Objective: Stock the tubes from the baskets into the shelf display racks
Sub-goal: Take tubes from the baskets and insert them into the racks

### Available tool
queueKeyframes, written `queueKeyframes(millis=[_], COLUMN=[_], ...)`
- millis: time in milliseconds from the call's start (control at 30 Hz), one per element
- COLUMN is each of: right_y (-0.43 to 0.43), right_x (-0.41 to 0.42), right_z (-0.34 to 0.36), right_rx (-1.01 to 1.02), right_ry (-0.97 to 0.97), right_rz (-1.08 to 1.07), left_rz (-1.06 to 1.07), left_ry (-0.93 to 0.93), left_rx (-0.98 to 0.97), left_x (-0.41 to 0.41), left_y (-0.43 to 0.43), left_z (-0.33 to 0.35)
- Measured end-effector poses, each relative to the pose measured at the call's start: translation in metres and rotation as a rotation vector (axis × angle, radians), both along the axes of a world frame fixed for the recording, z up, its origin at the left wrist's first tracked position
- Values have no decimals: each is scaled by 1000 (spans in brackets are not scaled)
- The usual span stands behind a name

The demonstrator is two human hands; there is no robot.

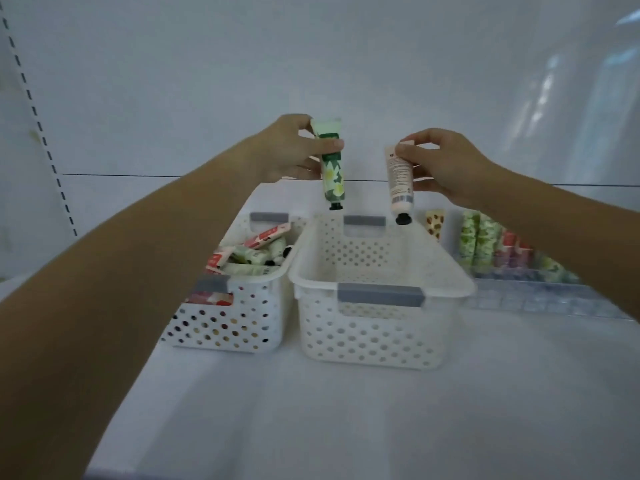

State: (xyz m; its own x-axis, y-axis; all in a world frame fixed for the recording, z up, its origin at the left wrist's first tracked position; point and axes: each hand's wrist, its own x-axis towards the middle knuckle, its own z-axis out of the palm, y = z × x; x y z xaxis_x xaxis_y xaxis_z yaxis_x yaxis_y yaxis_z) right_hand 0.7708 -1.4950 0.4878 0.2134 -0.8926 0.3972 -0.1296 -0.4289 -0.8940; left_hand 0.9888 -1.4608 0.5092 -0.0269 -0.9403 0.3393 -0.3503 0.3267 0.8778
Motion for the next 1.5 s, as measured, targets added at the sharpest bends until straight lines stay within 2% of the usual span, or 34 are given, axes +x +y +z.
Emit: queueKeyframes(millis=[333,500,567,633,700,800,867,1067,1233,1400,1500], right_y=[-4,-7,-9,-11,-14,-22,-26,-37,-47,-52,-54], right_x=[-120,-158,-162,-163,-161,-157,-155,-161,-168,-174,-175], right_z=[-13,-22,-27,-30,-31,-33,-32,-19,-33,-40,-42], right_rx=[-22,224,318,375,399,395,354,151,0,-163,-310], right_ry=[-11,-327,-424,-504,-524,-533,-435,57,377,505,487], right_rz=[-119,6,47,90,130,164,172,205,30,-183,-345], left_rz=[105,171,224,280,329,390,433,379,387,395,396], left_ry=[-19,-146,-102,44,170,240,269,314,274,235,233], left_rx=[-31,86,78,81,104,89,55,-28,-67,-61,-70], left_x=[-159,-220,-239,-252,-259,-257,-249,-232,-233,-233,-234], left_y=[-3,-8,-10,-11,-12,-10,-12,-12,-13,-14,-12], left_z=[-7,-25,-40,-59,-80,-105,-119,-141,-150,-152,-153])
